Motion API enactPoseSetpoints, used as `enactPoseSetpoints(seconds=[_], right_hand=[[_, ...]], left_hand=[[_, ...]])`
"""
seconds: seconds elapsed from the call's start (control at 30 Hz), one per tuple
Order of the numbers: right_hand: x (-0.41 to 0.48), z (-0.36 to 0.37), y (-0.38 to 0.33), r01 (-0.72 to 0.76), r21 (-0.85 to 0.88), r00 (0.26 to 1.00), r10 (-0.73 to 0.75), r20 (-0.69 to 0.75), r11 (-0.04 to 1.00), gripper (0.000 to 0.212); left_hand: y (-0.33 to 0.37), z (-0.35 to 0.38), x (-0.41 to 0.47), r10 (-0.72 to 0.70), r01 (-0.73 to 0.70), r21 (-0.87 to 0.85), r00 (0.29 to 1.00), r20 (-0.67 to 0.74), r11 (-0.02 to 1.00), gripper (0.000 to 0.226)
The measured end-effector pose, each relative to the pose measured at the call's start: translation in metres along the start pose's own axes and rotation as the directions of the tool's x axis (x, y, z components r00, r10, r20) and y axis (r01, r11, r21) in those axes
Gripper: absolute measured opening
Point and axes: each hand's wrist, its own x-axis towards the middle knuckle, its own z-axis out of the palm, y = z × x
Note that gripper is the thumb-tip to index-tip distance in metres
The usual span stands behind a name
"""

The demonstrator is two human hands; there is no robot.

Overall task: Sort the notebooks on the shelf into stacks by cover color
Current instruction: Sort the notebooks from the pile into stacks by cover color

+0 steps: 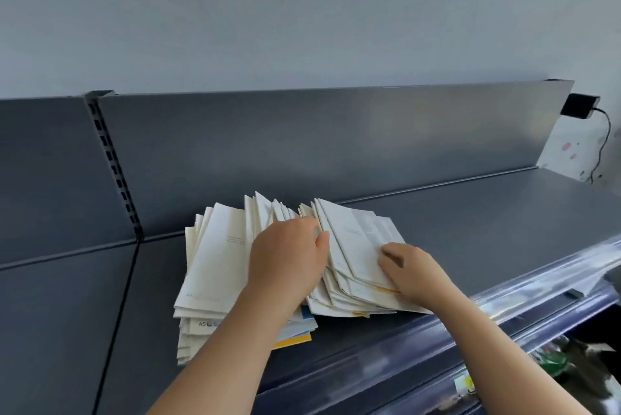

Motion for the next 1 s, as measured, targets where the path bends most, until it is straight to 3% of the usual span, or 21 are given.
enactPoseSetpoints(seconds=[0.13,0.3,0.4,0.5,0.57,0.73,0.87,1.0], right_hand=[[-0.005,-0.002,0.001,0.148,0.149,0.989,-0.150,0.006,0.978,0.019],[-0.009,-0.004,0.001,0.195,0.291,0.973,-0.221,0.059,0.937,0.020],[-0.003,-0.013,0.014,0.138,0.242,0.990,-0.138,-0.016,0.960,0.020],[-0.001,-0.012,0.022,0.100,0.134,0.993,-0.108,0.050,0.986,0.017],[-0.003,-0.008,0.023,0.126,0.130,0.988,-0.136,0.074,0.983,0.017],[-0.012,-0.003,0.013,0.200,0.233,0.967,-0.231,0.112,0.952,0.048],[-0.016,-0.006,0.010,0.163,0.321,0.979,-0.194,0.067,0.933,0.042],[-0.014,-0.007,0.013,0.163,0.222,0.984,-0.175,0.034,0.961,0.023]], left_hand=[[0.012,0.009,0.003,-0.104,0.100,0.160,0.995,0.014,0.982,0.051],[0.022,0.014,0.009,-0.236,0.231,0.182,0.972,0.001,0.956,0.038],[0.021,0.011,0.010,-0.302,0.306,0.136,0.952,-0.050,0.942,0.031],[0.024,0.008,0.010,-0.306,0.316,0.113,0.947,-0.097,0.942,0.010],[0.027,0.010,0.008,-0.318,0.325,0.068,0.942,-0.104,0.943,0.029],[0.027,0.012,0.000,-0.389,0.385,-0.165,0.921,0.012,0.908,0.023],[0.023,0.011,-0.004,-0.393,0.398,-0.221,0.917,0.070,0.890,0.037],[0.023,0.012,-0.011,-0.401,0.399,-0.293,0.914,0.057,0.869,0.027]])
